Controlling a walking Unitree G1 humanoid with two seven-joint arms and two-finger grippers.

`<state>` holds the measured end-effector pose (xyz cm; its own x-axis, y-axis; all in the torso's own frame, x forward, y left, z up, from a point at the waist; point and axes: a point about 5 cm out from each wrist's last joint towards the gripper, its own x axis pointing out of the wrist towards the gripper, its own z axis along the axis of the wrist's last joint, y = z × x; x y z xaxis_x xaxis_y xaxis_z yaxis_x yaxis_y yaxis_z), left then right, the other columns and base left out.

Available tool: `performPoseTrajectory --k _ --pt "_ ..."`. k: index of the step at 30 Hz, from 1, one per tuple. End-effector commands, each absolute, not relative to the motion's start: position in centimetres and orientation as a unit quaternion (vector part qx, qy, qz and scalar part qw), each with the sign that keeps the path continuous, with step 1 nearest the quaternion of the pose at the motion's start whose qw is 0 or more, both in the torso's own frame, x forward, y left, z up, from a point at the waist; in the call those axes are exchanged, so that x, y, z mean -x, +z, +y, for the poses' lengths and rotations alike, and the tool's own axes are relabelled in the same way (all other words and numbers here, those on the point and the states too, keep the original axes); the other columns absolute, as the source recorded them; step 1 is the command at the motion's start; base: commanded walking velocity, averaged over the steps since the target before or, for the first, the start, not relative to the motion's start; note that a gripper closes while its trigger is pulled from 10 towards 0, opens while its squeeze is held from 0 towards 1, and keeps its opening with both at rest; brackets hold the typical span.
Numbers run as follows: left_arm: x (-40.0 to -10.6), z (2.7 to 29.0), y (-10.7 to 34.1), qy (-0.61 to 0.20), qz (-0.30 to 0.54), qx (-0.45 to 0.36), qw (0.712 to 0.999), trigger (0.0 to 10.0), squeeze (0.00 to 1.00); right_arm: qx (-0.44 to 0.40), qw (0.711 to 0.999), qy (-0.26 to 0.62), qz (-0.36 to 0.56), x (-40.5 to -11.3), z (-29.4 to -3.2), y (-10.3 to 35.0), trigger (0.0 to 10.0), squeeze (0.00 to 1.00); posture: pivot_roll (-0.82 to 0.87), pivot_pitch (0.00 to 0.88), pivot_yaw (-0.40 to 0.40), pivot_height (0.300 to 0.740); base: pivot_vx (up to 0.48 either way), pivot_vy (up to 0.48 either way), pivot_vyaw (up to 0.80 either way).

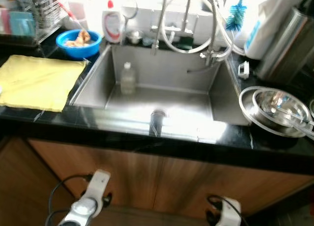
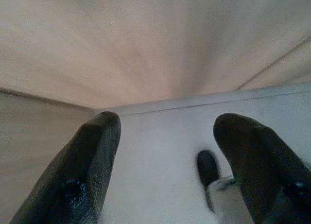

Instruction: Kitchen organization

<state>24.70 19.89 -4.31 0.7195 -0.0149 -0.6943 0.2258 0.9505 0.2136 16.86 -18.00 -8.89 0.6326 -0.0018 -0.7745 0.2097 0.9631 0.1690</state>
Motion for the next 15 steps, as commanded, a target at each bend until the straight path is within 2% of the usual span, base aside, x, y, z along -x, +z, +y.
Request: performPoseTrajectory --k 1,9,13,15 --pt "-25.01 18.72 -4.27 -0.078 0.364 -0.135 0.918 10.0 0.00 -0.122 0.887 -0.083 0.437 -15.63 -19.39 -9.26 10.0 0.00 0.12 0.000 -0.073 0.740 0.000 0.000 0.00" --pt "-24.58 19.20 -4.50 -0.076 0.369 -0.136 0.916 10.0 0.00 -0.097 0.895 -0.043 0.433 -16.04 -19.33 -9.03 10.0 0.00 0.10 0.000 -0.078 0.740 0.000 0.000 0.00" --pt "-24.40 19.35 -4.61 -0.074 0.373 -0.137 0.915 10.0 0.00 -0.090 0.895 -0.053 0.434 -16.01 -19.56 -9.02 10.0 0.00 0.10 0.000 -0.081 0.740 0.000 0.000 0.00" --pt "-24.37 19.28 -4.64 -0.075 0.373 -0.137 0.914 10.0 0.00 -0.082 0.896 -0.051 0.433 -16.06 -19.66 -8.98 10.0 0.00 0.09 0.000 -0.082 0.740 0.000 0.000 0.74"
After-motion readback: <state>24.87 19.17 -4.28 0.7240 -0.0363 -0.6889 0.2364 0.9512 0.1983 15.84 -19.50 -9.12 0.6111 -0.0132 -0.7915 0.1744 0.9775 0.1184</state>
